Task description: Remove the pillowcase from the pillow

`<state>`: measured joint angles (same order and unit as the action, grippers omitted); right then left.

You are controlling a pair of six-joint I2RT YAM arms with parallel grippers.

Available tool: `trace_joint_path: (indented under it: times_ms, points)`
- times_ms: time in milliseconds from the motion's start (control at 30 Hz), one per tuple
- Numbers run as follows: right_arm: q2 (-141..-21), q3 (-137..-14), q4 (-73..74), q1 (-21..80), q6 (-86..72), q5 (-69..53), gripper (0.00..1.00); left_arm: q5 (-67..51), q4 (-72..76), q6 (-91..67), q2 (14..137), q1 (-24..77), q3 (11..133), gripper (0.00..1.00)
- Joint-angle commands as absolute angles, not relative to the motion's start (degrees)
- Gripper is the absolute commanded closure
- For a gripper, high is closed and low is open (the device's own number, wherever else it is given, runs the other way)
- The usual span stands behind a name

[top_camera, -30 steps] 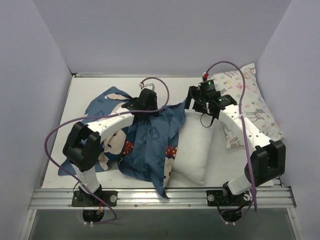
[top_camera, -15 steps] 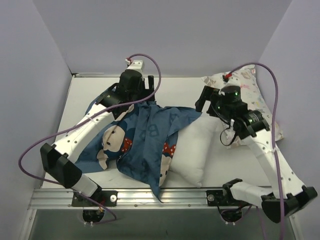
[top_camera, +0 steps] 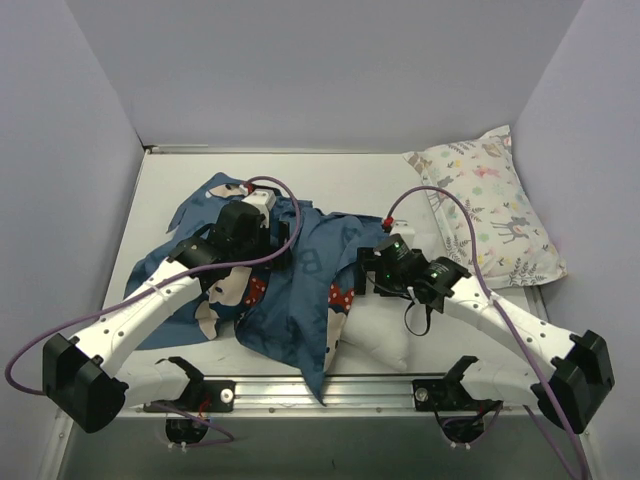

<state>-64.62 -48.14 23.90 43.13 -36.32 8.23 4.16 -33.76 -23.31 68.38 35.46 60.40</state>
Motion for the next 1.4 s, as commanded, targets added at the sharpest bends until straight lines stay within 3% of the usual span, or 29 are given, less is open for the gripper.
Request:
trace_joint_path:
  times_ms: [0,33,67,167,200,233,333,400,800,933,1133,1333,1367]
  points:
    - [-69.86,-48.34,16.53,42.28,-37.97,9.32,0.05,1.31,-29.97,-23.99,71.09,35.07,59.59,0.05]
    - [-70.66,-48.51,16.0,41.75,-37.79,8.79,0.13,1.67,-30.06,-24.08,71.89,34.98,59.76,0.08]
    - [-71.27,-48.86,15.56,41.31,-37.79,8.44,0.43,2.1,-29.97,-24.34,73.29,34.89,60.03,0.11]
    - [-70.32,-49.13,15.47,38.07,-37.45,6.95,1.0,5.7,-30.84,-24.43,74.96,34.19,61.69,0.41]
    - [-69.88,-49.22,15.73,35.97,-37.09,5.9,1.0,6.67,-31.2,-24.43,75.32,33.67,62.4,0.52]
    - [-69.18,-49.31,15.99,35.16,-36.74,5.98,1.0,8.25,-31.46,-24.43,75.41,32.44,63.01,0.71]
    - [-65.58,-51.15,19.33,32.01,-34.81,7.11,1.0,10.63,-33.04,-23.38,75.67,29.8,66.52,0.93]
    - [-63.2,-53.86,22.74,30.16,-33.06,7.38,1.0,13.53,-34.44,-21.72,76.02,26.2,68.98,1.0]
    - [-58.71,-69.43,33.84,18.99,-27.33,7.56,1.0,31.27,-37.35,-18.8,81.56,6.44,81.56,1.0]
    - [-58.71,-72.24,35.15,14.69,-26.37,6.25,1.0,29.45,-36.56,-23.54,83.75,-2.25,79.81,1.0]
    - [-60.2,-71.81,34.81,12.92,-26.72,1.24,1.0,20.84,-33.67,-26.97,89.55,-1.5,73.66,1.0]
    - [-63.1,-69.43,34.36,19.59,-24.44,3.95,1.0,14.42,-31.2,-30.76,93.86,5.71,71.19,1.0]
    - [-63.89,-69.78,35.5,22.3,-24.09,6.22,0.81,14.07,-30.77,-30.94,94.04,6.5,71.02,1.0]
